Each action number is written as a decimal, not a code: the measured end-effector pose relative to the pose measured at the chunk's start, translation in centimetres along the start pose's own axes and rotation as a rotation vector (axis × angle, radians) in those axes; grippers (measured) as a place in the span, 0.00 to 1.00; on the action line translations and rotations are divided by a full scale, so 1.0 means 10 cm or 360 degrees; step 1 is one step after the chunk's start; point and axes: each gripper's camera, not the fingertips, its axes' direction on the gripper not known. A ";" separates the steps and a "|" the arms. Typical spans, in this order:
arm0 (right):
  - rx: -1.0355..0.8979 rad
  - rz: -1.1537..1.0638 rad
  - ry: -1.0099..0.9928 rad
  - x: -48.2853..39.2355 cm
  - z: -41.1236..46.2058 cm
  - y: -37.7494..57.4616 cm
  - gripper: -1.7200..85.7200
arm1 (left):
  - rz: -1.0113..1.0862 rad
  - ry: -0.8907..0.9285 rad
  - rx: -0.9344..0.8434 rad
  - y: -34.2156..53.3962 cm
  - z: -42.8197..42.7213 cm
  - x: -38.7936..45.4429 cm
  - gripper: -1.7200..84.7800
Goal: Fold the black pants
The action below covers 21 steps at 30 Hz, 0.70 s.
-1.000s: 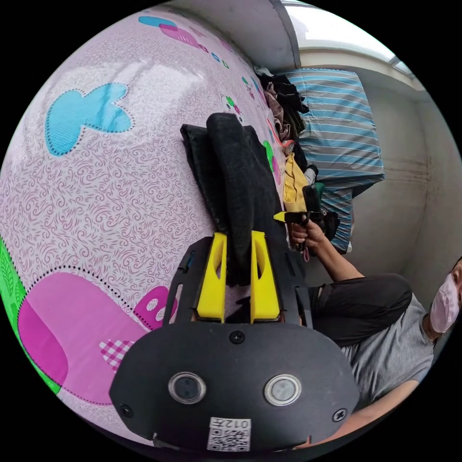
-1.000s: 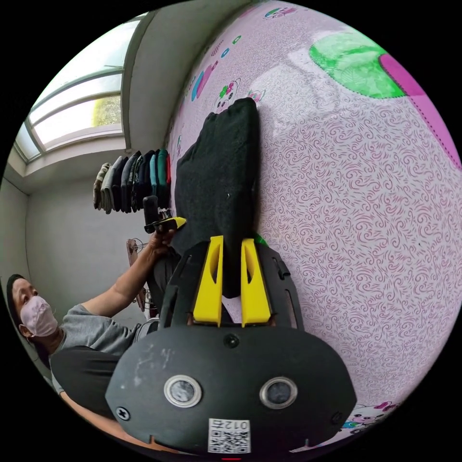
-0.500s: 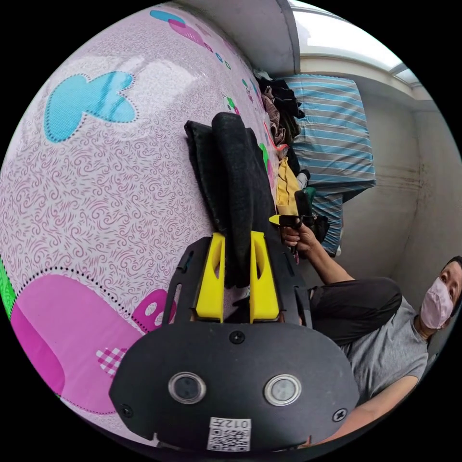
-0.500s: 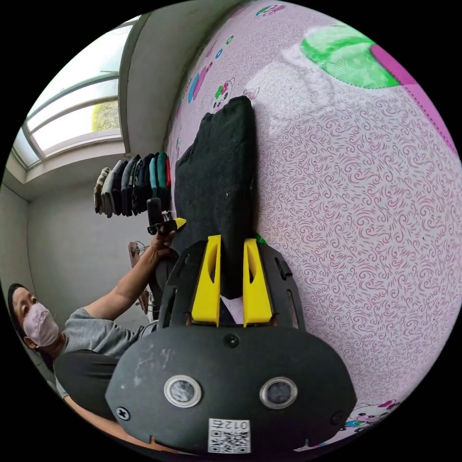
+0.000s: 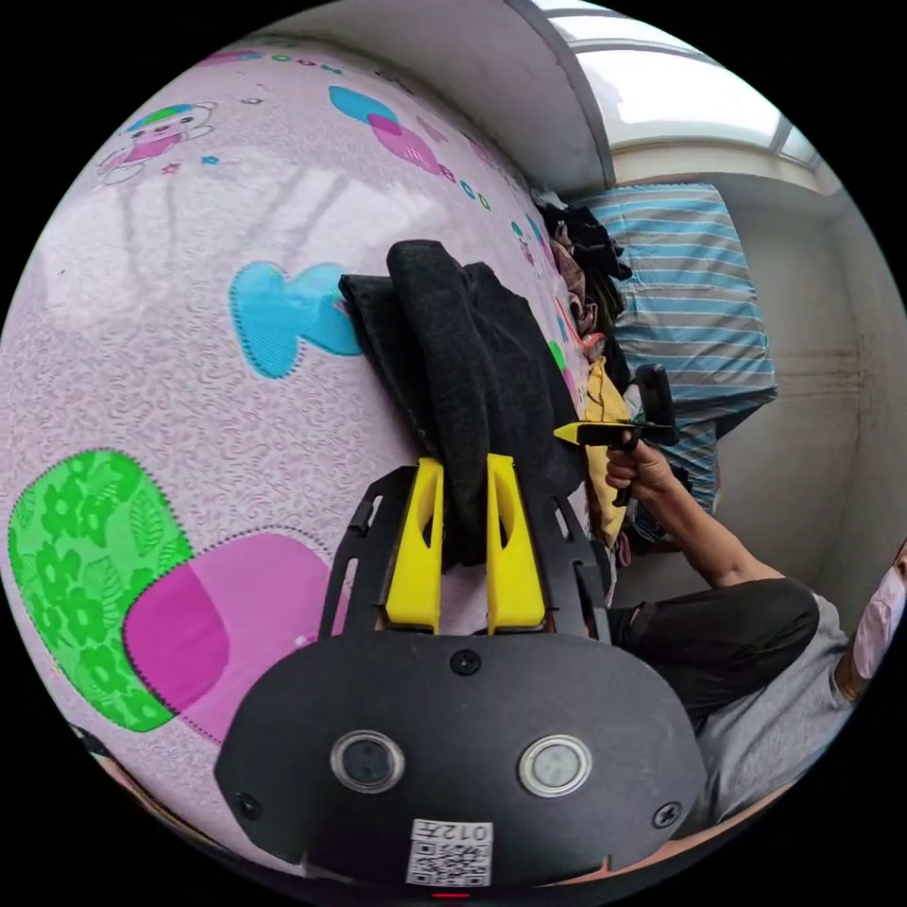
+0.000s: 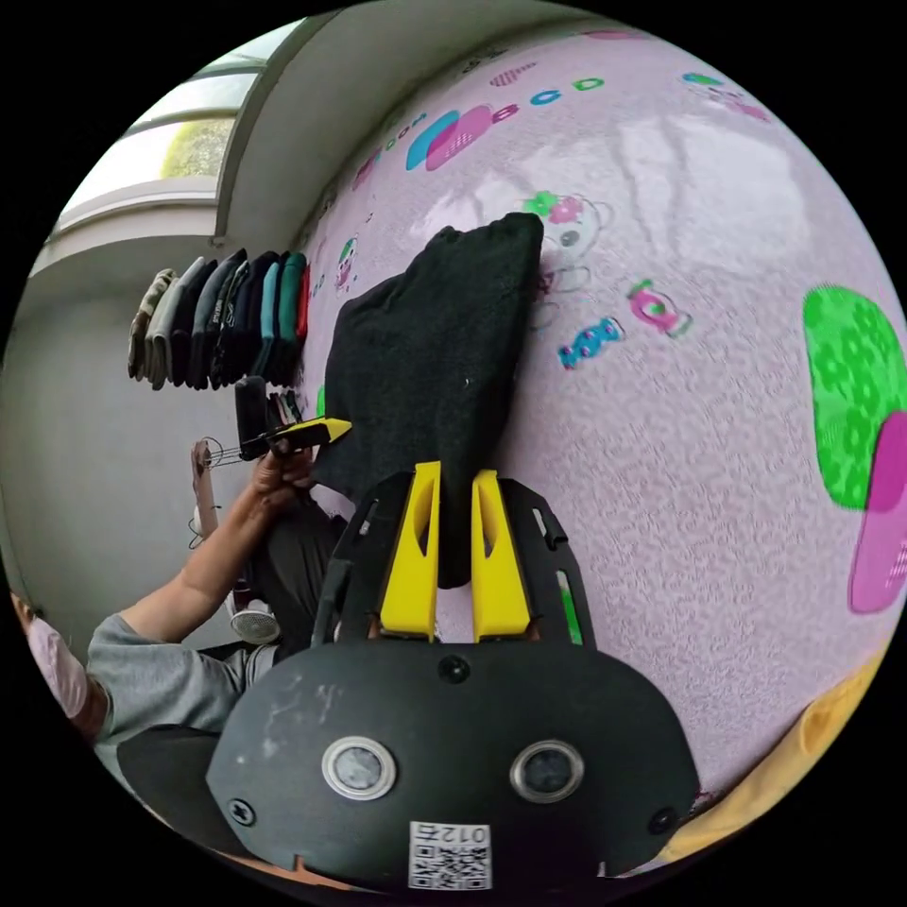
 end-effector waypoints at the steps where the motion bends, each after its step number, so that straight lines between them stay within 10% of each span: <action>1: -0.0047 -0.0023 0.0016 -0.09 0.14 -0.22 0.08 | -0.0040 -0.0001 0.0017 -0.06 -0.09 -0.06 0.10; 21: -0.0060 -0.0358 0.0275 -2.18 2.23 -4.25 0.09 | -0.0310 -0.0790 0.0423 -1.70 -1.69 -0.54 0.11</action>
